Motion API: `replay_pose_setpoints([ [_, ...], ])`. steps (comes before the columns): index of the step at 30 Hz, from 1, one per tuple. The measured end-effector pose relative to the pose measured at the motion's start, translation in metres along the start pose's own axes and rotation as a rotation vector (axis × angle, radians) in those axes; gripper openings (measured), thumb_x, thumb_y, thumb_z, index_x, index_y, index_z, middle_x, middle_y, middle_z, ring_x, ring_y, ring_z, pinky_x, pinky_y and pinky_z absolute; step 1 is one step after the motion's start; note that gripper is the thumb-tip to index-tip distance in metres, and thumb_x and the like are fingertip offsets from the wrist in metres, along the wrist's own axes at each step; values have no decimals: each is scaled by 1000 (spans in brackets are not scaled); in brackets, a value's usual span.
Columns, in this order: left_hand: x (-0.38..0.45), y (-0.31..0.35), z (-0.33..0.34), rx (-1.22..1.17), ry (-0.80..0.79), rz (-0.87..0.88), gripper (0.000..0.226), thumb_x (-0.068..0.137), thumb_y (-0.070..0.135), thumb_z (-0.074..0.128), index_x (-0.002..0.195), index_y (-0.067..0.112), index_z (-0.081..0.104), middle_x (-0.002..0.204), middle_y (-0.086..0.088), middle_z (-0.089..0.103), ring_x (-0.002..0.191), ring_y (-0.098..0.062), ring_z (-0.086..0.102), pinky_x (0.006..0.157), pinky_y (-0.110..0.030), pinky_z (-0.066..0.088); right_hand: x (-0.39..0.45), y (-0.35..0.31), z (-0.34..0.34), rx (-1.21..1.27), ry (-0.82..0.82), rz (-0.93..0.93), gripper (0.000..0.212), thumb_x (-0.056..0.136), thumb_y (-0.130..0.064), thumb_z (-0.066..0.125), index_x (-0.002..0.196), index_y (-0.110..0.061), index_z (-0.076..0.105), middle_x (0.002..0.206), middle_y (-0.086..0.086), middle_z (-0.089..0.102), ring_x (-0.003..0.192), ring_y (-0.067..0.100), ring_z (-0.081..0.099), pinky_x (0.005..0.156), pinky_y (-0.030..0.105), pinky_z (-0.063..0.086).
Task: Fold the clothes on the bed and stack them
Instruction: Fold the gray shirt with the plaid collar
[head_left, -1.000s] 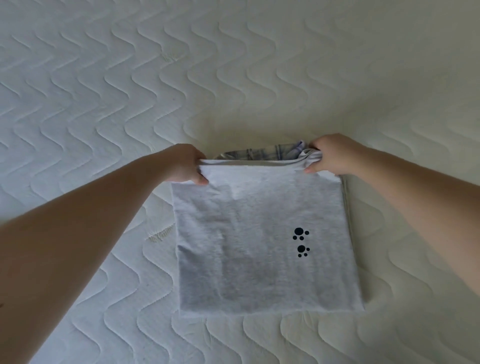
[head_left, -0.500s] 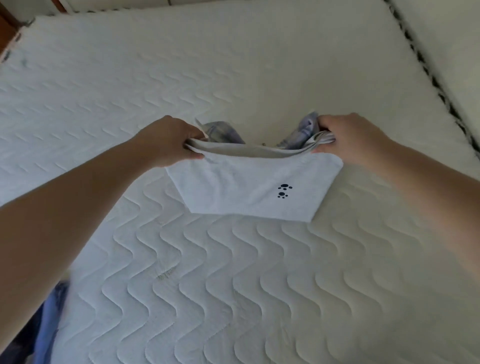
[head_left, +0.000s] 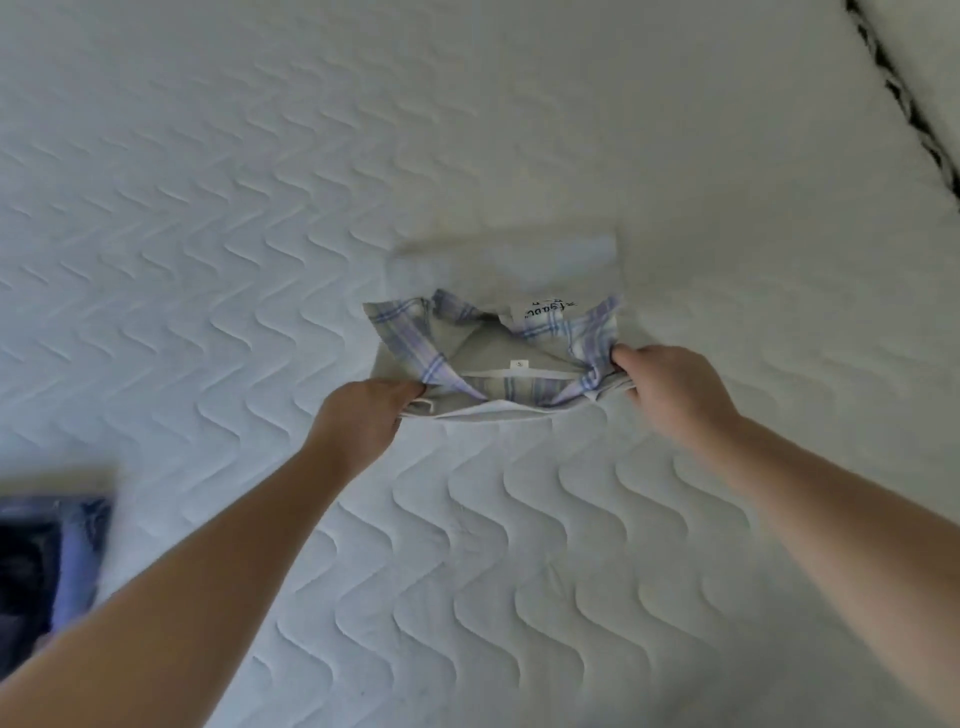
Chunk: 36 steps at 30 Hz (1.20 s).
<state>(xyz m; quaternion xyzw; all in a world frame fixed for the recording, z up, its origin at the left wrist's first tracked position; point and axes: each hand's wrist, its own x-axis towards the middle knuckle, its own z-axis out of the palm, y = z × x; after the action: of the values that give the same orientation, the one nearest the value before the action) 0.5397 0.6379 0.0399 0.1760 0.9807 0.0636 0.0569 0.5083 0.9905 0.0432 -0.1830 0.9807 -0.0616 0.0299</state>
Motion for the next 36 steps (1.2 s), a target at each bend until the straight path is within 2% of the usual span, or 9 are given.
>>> replay_pose_setpoints([
  [6,-85,36,87,-94,-59,-38,46,61,-8,77,101,14,75,91,-7,74,62,-31,68,47,-33,54,-93,-18,72,50,-65,-48,39,40,2,84,73,-6,66,58,11,61,45,32,58,37,26,39],
  [13,-131,61,109,-81,-16,-59,54,58,-14,75,107,8,72,106,-10,72,98,-30,69,72,-39,59,-148,-26,101,109,-24,-4,38,43,11,81,71,-6,62,63,12,61,52,33,59,40,28,42],
  [16,-148,69,120,-13,-66,-32,58,63,-10,73,119,4,67,120,-14,67,116,-33,62,95,-46,52,-167,-32,113,96,-82,3,43,50,9,80,89,-2,68,88,17,70,87,37,68,72,39,56],
  [18,-158,74,127,37,-133,-55,56,75,5,71,130,2,60,135,-16,58,129,-34,52,107,-50,43,-180,-36,120,88,-169,16,47,57,1,78,103,2,67,110,21,68,112,40,61,97,47,50],
  [22,-162,95,125,-186,-195,-254,64,96,47,34,141,3,48,148,-15,45,142,-32,36,117,-50,26,-185,-42,117,304,-255,163,43,78,-16,70,117,-3,59,125,14,60,124,34,52,109,46,36],
  [27,-133,117,106,-796,4,-882,73,89,62,47,144,14,40,140,-4,48,127,-21,46,108,-38,38,-163,-57,92,891,-132,696,13,93,-44,58,97,-33,60,83,-21,63,78,-4,58,68,12,40],
  [29,-117,121,101,-1028,65,-1099,84,84,61,61,150,22,28,139,0,48,123,-17,50,105,-42,44,-152,-59,88,993,-75,806,22,93,-42,58,77,-27,55,66,-17,56,61,-3,51,55,14,33],
  [33,-90,119,102,-1167,140,-1249,99,78,43,79,153,27,17,142,-1,47,122,-21,52,97,-38,47,-132,-59,85,1162,-39,822,8,93,-21,62,96,-15,65,89,1,69,78,7,62,68,24,44],
  [36,-80,117,109,-1146,77,-1219,93,80,10,74,153,28,20,145,-2,44,123,-23,51,79,-28,49,-120,-61,87,1131,-51,799,5,92,-13,60,88,-15,63,75,3,62,55,-4,54,50,12,40],
])
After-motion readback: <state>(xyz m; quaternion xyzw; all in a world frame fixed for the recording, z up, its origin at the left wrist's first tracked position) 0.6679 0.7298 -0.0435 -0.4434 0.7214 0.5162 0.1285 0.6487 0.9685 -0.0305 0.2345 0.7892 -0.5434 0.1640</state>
